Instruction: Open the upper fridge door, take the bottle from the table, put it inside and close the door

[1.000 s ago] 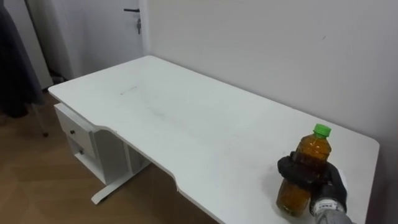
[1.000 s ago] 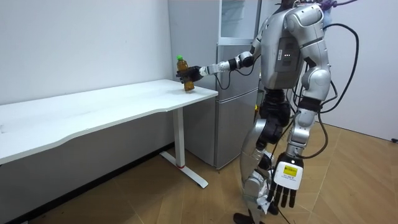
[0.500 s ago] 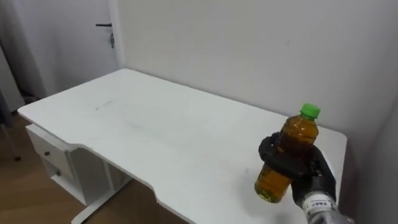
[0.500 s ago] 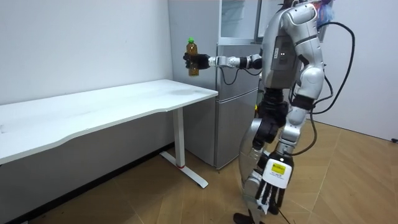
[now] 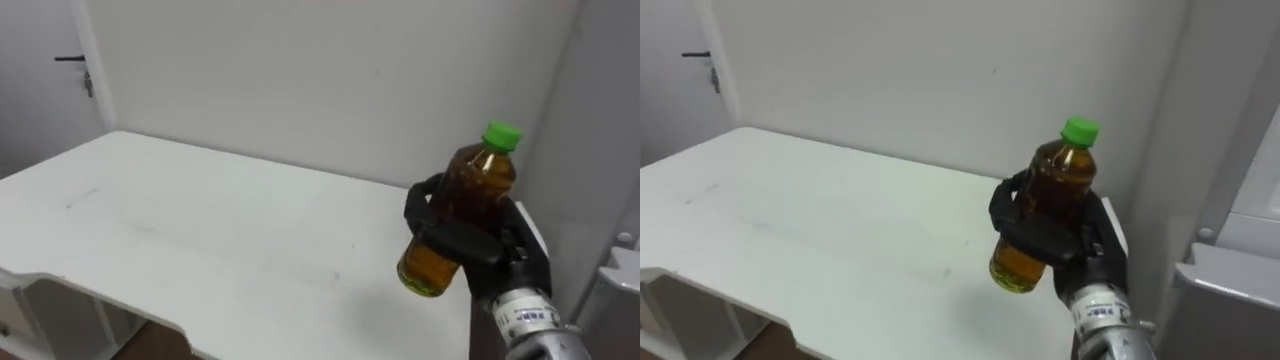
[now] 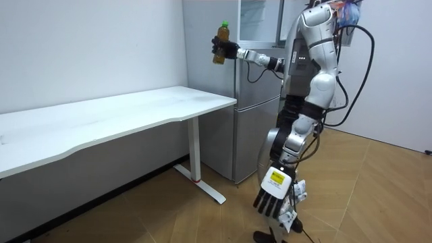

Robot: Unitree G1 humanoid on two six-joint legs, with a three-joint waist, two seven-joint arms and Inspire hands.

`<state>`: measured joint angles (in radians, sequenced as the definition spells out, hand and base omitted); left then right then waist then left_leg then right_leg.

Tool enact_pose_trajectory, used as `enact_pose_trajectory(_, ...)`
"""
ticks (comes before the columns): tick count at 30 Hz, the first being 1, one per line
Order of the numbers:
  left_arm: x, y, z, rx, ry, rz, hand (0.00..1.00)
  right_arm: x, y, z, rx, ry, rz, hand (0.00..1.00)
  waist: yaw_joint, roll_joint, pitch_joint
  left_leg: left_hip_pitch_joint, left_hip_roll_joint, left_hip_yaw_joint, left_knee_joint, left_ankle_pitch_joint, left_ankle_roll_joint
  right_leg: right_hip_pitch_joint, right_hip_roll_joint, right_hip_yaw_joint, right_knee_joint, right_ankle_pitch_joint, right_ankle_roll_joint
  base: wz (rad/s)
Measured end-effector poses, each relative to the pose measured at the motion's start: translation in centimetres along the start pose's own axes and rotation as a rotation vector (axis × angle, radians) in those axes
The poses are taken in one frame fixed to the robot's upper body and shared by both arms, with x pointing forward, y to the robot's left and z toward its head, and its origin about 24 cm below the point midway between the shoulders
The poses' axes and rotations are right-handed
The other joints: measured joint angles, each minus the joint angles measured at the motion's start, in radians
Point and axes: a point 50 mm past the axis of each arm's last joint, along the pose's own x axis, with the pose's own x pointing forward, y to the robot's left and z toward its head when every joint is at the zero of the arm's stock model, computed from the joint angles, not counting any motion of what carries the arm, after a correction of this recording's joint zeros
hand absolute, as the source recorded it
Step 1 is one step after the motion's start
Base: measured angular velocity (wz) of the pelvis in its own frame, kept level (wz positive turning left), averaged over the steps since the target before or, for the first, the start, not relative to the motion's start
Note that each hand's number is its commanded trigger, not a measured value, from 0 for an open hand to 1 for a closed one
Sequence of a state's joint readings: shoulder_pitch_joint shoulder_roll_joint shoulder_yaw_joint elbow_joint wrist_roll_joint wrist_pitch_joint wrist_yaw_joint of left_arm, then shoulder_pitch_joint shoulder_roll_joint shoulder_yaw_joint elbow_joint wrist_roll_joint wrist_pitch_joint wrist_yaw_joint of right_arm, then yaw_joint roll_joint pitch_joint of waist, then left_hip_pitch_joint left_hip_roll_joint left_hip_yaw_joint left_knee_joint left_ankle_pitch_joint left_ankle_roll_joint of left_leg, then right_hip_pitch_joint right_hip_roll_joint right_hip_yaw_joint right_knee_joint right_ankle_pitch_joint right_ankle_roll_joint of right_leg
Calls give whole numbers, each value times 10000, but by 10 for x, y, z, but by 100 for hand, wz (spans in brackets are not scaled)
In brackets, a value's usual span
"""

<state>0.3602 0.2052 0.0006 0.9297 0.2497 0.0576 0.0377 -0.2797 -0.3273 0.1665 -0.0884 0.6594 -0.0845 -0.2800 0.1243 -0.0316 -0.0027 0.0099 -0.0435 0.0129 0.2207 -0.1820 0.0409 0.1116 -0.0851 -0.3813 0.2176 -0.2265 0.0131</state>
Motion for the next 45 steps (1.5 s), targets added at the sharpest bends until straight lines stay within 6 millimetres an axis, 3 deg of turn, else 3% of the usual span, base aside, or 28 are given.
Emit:
enact_pose_trajectory(5,2,0,2,5,52,-1,0,1,1,24,-215,-861,556,100,-119,58,-24,20,59,201,-19,-1,-1,-101,41,231,25,2,-4,-12)
enact_pose_trajectory(13,1,6,-4,-722,170,290,0,-8,11,68,-194,-2655,1381,100,-435,-37,-62,215,165,522,-211,6,-18,-131,126,555,23,33,-53,-12)
enact_pose_trajectory(17,1,4,-8,-716,264,297,0,-14,12,93,-243,-3780,1542,100,-684,-157,-12,354,181,684,-281,2,-22,-33,141,729,6,35,-53,-11)
enact_pose_trajectory(23,1,2,-9,-706,293,368,0,-16,-2,110,-649,-4551,962,100,-1054,-162,18,528,233,795,-291,-41,-24,41,187,899,-2,96,-66,-9)
enact_pose_trajectory(27,1,0,-10,-863,250,354,0,-19,-17,124,-773,-5153,118,100,-1312,19,-49,524,270,888,-231,-68,-12,24,213,1017,8,143,-71,-8)
enact_pose_trajectory(30,1,1,-10,-896,223,376,0,-21,-26,132,-752,-5541,-488,100,-1509,81,-87,529,305,941,-228,-71,-23,2,237,1050,27,148,-80,-6)
enact_pose_trajectory(36,1,1,-9,-897,173,375,0,-30,-47,141,-711,-5986,-1768,100,-1736,14,-65,572,364,1172,-218,-85,-45,-82,290,1189,31,178,-128,-10)
enact_pose_trajectory(43,1,2,-9,-942,171,415,0,-31,-63,131,-853,-5472,-2616,100,-1778,-105,-34,654,478,1426,-178,-138,-118,-46,397,1415,33,229,-176,-12)
enact_pose_trajectory(45,0,3,-10,-1058,183,496,0,-30,-71,128,-828,-5301,-3129,100,-1758,-224,14,655,474,1428,-176,-144,-129,-94,402,1422,13,203,-202,0)
